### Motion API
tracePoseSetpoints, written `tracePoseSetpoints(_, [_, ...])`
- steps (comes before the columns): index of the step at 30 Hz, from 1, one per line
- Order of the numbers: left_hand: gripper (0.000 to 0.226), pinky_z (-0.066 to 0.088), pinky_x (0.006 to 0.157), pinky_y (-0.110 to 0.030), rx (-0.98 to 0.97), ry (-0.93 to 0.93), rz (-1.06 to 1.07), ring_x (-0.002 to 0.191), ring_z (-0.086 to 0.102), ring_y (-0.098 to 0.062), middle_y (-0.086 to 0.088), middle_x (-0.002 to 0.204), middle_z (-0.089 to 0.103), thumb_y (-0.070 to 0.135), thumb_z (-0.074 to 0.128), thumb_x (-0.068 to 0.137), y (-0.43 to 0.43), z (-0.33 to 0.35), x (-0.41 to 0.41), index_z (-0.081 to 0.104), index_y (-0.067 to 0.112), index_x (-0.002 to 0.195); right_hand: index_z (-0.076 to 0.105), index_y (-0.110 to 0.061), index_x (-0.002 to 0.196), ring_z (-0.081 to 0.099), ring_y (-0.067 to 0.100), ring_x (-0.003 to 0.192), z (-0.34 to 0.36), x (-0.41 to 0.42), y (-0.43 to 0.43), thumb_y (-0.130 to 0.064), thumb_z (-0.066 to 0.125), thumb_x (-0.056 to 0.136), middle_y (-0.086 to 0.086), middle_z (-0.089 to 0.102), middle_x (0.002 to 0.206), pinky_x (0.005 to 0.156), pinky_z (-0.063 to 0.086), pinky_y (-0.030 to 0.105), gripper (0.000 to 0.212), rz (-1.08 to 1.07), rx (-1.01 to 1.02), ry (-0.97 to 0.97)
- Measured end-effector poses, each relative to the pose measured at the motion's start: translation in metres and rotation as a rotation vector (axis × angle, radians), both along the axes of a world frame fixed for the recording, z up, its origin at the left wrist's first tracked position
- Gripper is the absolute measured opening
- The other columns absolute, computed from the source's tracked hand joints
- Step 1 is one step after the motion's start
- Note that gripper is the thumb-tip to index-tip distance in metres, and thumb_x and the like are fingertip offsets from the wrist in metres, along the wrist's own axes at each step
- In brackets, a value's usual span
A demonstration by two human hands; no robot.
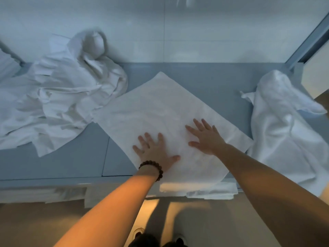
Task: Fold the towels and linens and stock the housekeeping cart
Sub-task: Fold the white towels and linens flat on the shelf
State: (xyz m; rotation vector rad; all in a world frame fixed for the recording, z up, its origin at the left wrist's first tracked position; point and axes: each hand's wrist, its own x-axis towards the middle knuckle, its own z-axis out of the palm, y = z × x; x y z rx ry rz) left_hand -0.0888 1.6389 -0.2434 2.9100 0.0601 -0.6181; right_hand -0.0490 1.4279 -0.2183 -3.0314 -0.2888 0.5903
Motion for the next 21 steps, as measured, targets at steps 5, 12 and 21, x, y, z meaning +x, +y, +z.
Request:
tracePoseSetpoints(5, [0.116, -0.009, 0.111, -0.066, -0.015, 0.020, -0.130, 0.141, -0.027, -0.042, -0.016, 0.155, -0.028, 0.085, 0.049, 0.066, 0.019, 0.002, 0.024, -0.012, 0.033, 0.150, 0.001, -0.048, 0.148, 0.001, 0.021, 0.148, -0.011, -0.012, 0.005, -0.068, 0.031, 0.091, -0.008, -0.004, 0.161, 0.117, 0.014, 0.046, 0.068, -0.087, 0.008, -0.029])
tracePoseSetpoints(12, [0.119, -0.012, 0.114, -0.057, 0.026, 0.048, -0.425, 0.143, -0.026, -0.029, 0.000, 0.157, -0.028, 0.078, 0.066, 0.061, 0.047, 0.009, 0.076, -0.009, 0.047, 0.148, 0.014, -0.034, 0.150, 0.024, 0.034, 0.135, -0.011, -0.071, 0.043, -0.070, 0.034, 0.087, 0.006, 0.017, 0.157, 0.103, 0.028, 0.048, 0.075, -0.271, -0.044, -0.178])
tracePoseSetpoints(21, [0.107, -0.005, 0.116, -0.055, -0.025, 0.020, -0.443, 0.147, -0.013, -0.032, 0.000, 0.161, -0.013, 0.071, 0.063, 0.073, 0.030, 0.010, 0.071, -0.002, 0.040, 0.152, 0.009, -0.044, 0.149, 0.004, 0.030, 0.146, -0.017, -0.065, 0.020, -0.070, 0.031, 0.089, -0.004, 0.005, 0.161, 0.112, 0.011, 0.056, 0.069, -0.357, 0.009, -0.088])
